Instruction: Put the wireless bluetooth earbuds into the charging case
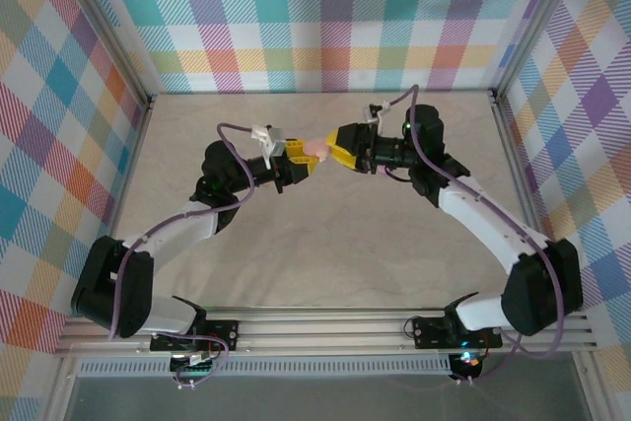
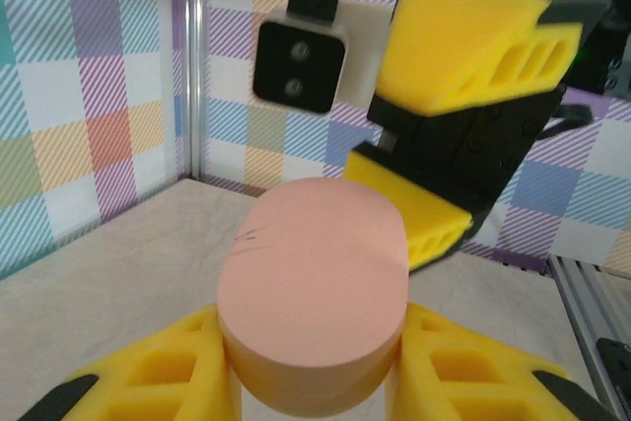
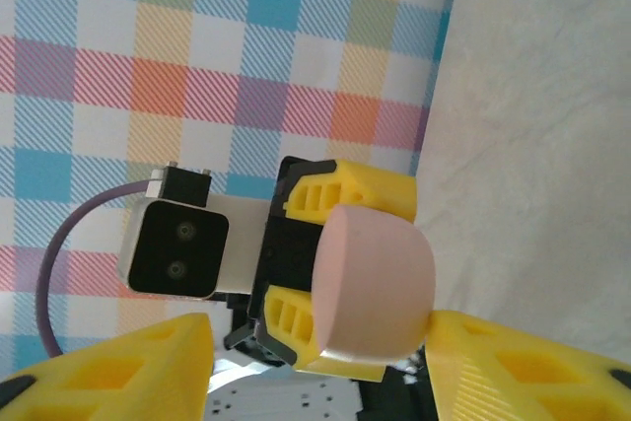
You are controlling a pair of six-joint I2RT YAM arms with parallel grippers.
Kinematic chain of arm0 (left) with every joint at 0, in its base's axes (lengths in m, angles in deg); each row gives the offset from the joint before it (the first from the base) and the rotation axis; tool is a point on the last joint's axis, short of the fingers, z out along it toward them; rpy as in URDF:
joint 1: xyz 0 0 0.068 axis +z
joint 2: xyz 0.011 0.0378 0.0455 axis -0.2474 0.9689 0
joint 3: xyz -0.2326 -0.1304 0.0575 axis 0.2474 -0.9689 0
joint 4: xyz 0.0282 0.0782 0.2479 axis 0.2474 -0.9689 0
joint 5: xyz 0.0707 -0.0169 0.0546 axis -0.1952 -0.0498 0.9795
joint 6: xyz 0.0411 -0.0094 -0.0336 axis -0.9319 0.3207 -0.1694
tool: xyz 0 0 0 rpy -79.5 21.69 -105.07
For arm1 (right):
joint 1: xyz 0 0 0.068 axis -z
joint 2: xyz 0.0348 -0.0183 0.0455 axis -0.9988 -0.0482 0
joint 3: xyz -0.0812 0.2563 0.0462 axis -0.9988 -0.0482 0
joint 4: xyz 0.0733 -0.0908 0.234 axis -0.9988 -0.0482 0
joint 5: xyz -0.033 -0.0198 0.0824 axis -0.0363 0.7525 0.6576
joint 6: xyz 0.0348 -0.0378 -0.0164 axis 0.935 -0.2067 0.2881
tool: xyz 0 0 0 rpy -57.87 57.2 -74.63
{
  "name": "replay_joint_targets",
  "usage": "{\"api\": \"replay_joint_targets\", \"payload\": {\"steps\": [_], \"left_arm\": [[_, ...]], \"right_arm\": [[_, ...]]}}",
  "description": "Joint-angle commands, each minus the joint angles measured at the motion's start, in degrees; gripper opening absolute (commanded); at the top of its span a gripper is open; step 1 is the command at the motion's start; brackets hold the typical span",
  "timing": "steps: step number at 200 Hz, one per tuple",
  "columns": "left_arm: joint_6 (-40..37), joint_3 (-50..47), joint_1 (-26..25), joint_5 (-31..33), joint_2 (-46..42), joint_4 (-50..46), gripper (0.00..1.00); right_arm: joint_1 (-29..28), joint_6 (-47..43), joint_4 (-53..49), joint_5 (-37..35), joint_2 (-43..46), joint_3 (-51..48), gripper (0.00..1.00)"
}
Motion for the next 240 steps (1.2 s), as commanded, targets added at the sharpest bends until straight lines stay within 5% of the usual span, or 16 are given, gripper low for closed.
{"api": "replay_joint_targets", "payload": {"steps": [1, 49, 120, 169, 240], "left_arm": [[-5.7, 2.4, 0.0, -2.1, -4.1, -9.7, 0.22], [-11.0, 5.6, 0.0, -7.6, -7.9, -23.6, 0.2], [-15.3, 5.2, 0.0, -7.5, -11.3, -32.2, 0.18], [-14.5, 4.1, 0.1, -7.6, -12.2, -31.7, 0.17], [-13.6, 3.1, -0.4, -8.6, -11.9, -30.4, 0.14]], "right_arm": [[0.2, -22.3, -12.2, -6.0, 6.4, 5.8, 0.62], [-0.8, -48.8, -17.2, -11.7, 14.3, 2.1, 0.64], [-13.3, -76.6, -37.9, -26.3, 5.4, 11.8, 0.66], [-15.7, -81.3, -37.4, -25.6, 4.5, 11.5, 0.69], [-15.8, -76.9, -37.2, -28.4, 2.2, 14.8, 0.69]]}}
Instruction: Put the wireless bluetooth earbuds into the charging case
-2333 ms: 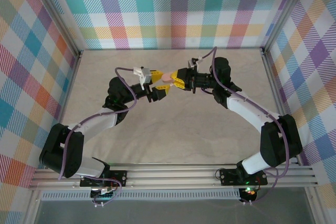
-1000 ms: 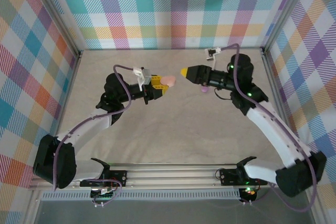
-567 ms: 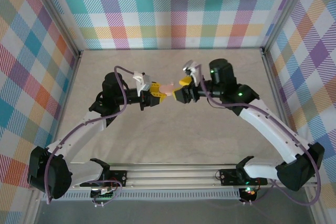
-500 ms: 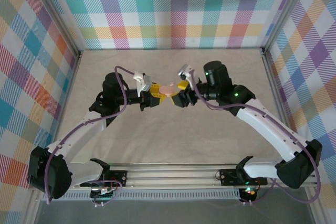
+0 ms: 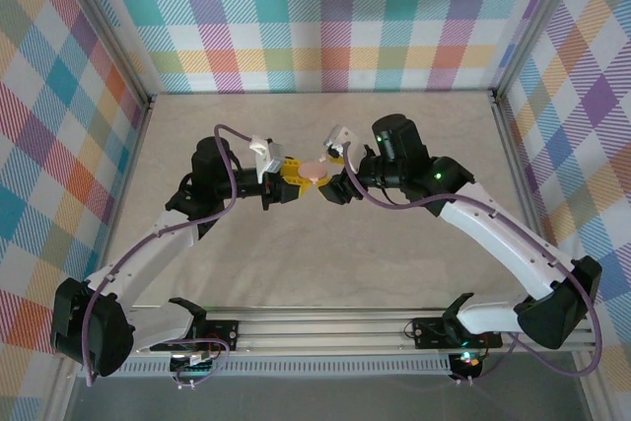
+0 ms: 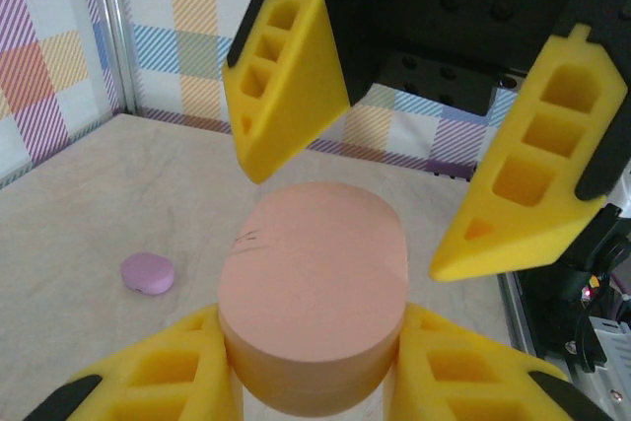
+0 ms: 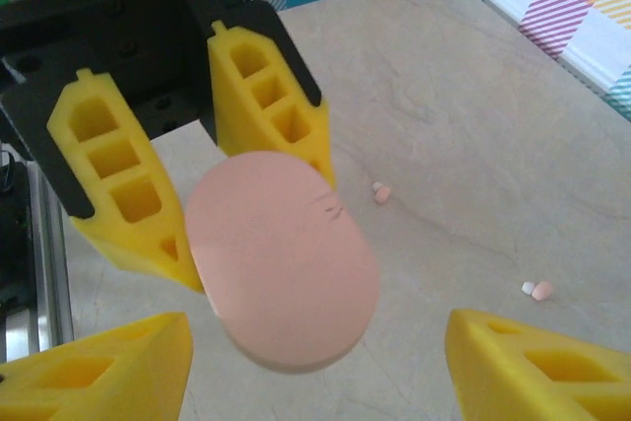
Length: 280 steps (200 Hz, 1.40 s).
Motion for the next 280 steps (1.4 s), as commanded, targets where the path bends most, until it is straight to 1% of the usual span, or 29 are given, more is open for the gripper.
{"api": "replay_joint_targets", "payload": {"steps": [1, 41, 72, 105, 135, 157, 196, 224, 280], "left_arm": [[0.1, -0.9, -0.4, -2.1, -0.8, 1.4, 0.14], [0.1, -0.9, -0.7, -2.3, -0.7, 1.4, 0.14], [0.0, -0.7, -0.8, -2.4, -0.6, 1.1, 0.14], [0.0, -0.4, -0.9, -2.5, -0.4, 1.2, 0.14], [0.0, 0.0, -1.1, -3.1, 0.0, 0.9, 0.14], [0.0, 0.0, -1.3, -3.0, 0.0, 1.0, 0.13], [-0.2, 0.0, -1.7, -3.3, 0.5, 0.9, 0.13], [-0.3, -0.2, -1.7, -3.4, 0.6, 0.9, 0.13], [-1.0, 0.2, -1.8, -4.1, 0.8, 0.0, 0.11]], "right_arm": [[-0.3, 0.8, -0.4, -0.7, -0.9, 2.1, 0.68], [-0.3, 0.7, -0.9, -1.3, -2.0, 3.0, 0.68], [-0.3, 0.2, -1.4, 0.4, -1.9, 3.1, 0.68], [-0.3, -1.1, -1.8, -0.3, -2.0, 2.9, 0.69], [-0.3, -1.3, -2.7, -3.9, -2.8, 3.6, 0.69], [-0.3, -2.1, -3.5, -5.1, -3.8, 4.6, 0.69], [-0.1, -2.9, -3.0, -10.1, -5.1, 5.8, 0.7], [0.3, -2.6, -2.2, -11.6, -5.4, 7.1, 0.7], [1.8, -0.5, -3.4, -11.9, -6.7, 10.0, 0.7]]}}
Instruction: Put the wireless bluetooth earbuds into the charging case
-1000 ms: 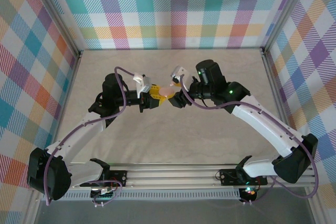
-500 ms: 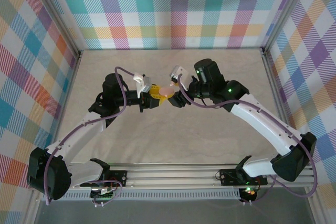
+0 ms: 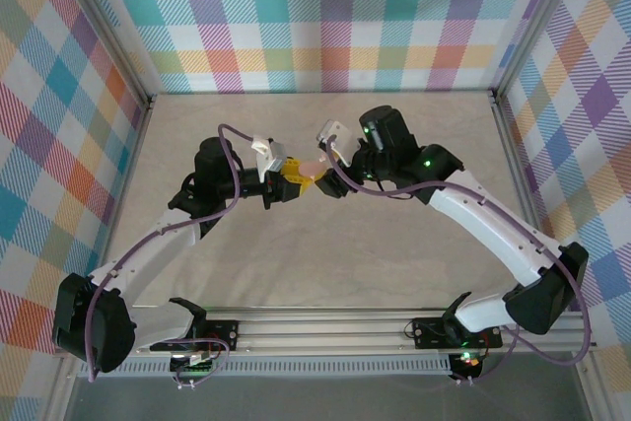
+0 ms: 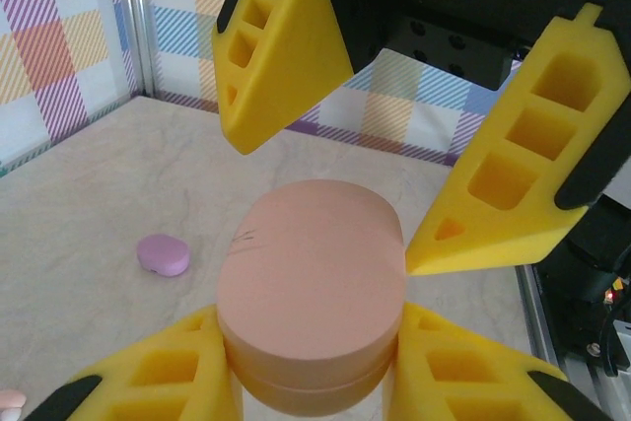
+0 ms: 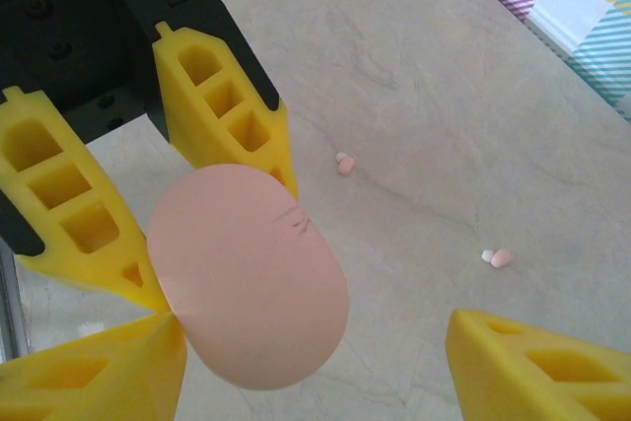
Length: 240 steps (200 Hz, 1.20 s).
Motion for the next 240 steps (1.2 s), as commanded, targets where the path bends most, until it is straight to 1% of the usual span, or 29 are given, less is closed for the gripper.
{"api": "replay_joint_targets", "payload": {"steps": [1, 57, 106, 135, 169, 218, 240], "left_arm": [[-1.3, 0.6, -1.4, -6.5, -0.4, -0.2, 0.11], [-1.7, 0.8, -1.4, -6.6, 0.2, -0.5, 0.1], [-0.4, 1.2, -1.4, -5.8, 1.4, -0.8, 0.08], [1.0, 1.2, -1.0, -3.2, 2.4, -1.6, 0.06], [3.1, 0.9, -0.1, 0.1, 3.4, -1.4, 0.06], [4.4, 0.9, 0.7, 2.0, 4.8, -0.6, 0.08], [4.6, 1.0, 1.0, 2.0, 5.2, -0.3, 0.08]], "right_arm": [[2.1, 1.3, 3.2, -5.5, -1.2, 2.8, 0.7], [2.6, 2.1, 3.2, -5.4, -1.5, 3.8, 0.69], [2.9, 3.4, 2.4, -4.8, -2.7, 4.2, 0.69], [3.0, 5.3, 2.0, -2.2, -2.6, 4.9, 0.69], [3.1, 8.1, 1.1, 2.5, -2.2, 6.1, 0.7], [3.1, 10.8, 3.5, 5.4, -1.1, 4.7, 0.7], [3.0, 10.9, 3.6, 4.9, -1.2, 4.7, 0.7]]}}
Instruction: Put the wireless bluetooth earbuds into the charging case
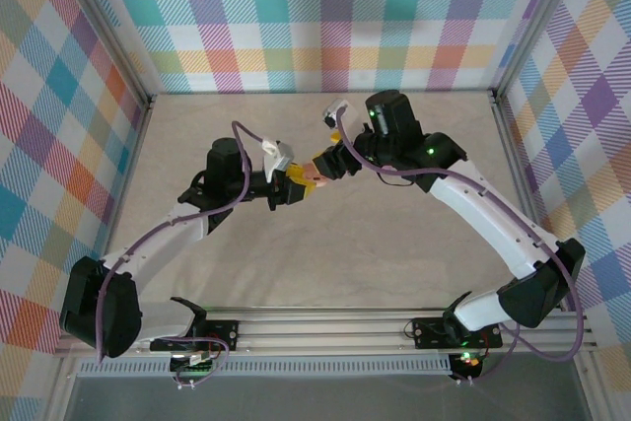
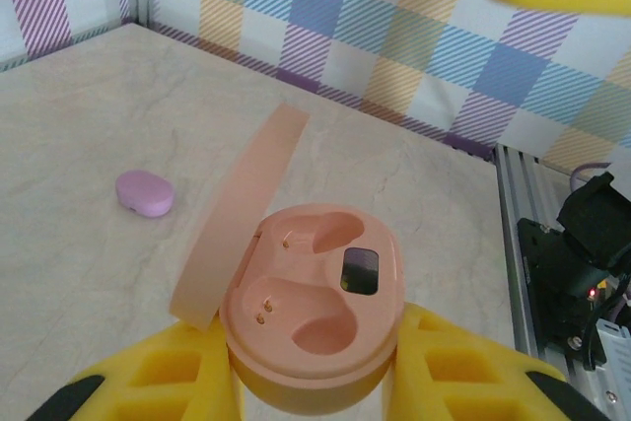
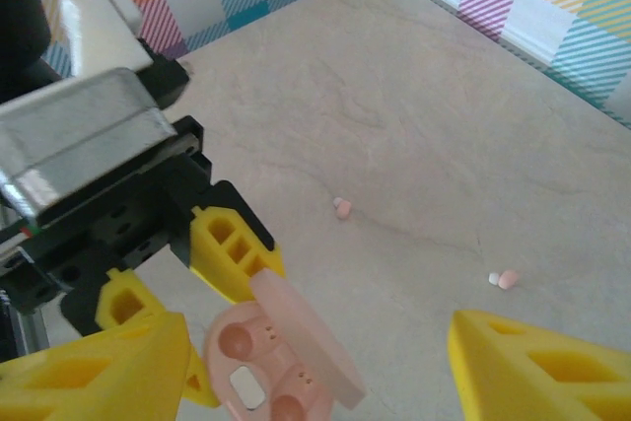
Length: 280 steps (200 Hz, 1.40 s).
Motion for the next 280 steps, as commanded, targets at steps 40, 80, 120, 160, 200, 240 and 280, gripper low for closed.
{"api": "replay_joint_targets", "payload": {"steps": [40, 80, 120, 160, 200, 240, 280], "left_arm": [[0.2, 0.6, 2.3, 1.4, -0.6, -0.5, 0.08], [-0.1, -1.6, 3.8, 2.7, -3.3, -1.6, 0.07], [0.0, -2.8, 4.5, 3.3, -5.3, -2.6, 0.07], [-1.5, -3.6, 5.1, 4.5, -8.2, -5.8, 0.07], [-1.2, -5.1, 5.4, 5.2, -11.2, -6.7, 0.07], [-1.6, -5.5, 5.5, 5.9, -13.4, -8.9, 0.07], [-2.0, -5.5, 5.5, 6.0, -14.6, -10.3, 0.07]], "right_arm": [[6.5, 15.0, -5.4, 3.0, -4.3, 6.8, 0.67], [8.9, 20.3, -6.1, 0.2, -10.4, 8.3, 0.67], [9.7, 29.5, -6.9, 2.4, -22.1, 12.3, 0.57], [9.6, 30.7, -9.7, 5.4, -34.8, 21.5, 0.44], [7.3, 29.5, -4.9, 7.8, -42.1, 25.2, 0.43], [5.0, 27.4, -7.8, 4.8, -49.1, 33.2, 0.41], [6.1, 29.0, -9.1, -4.2, -50.4, 34.3, 0.32]]}}
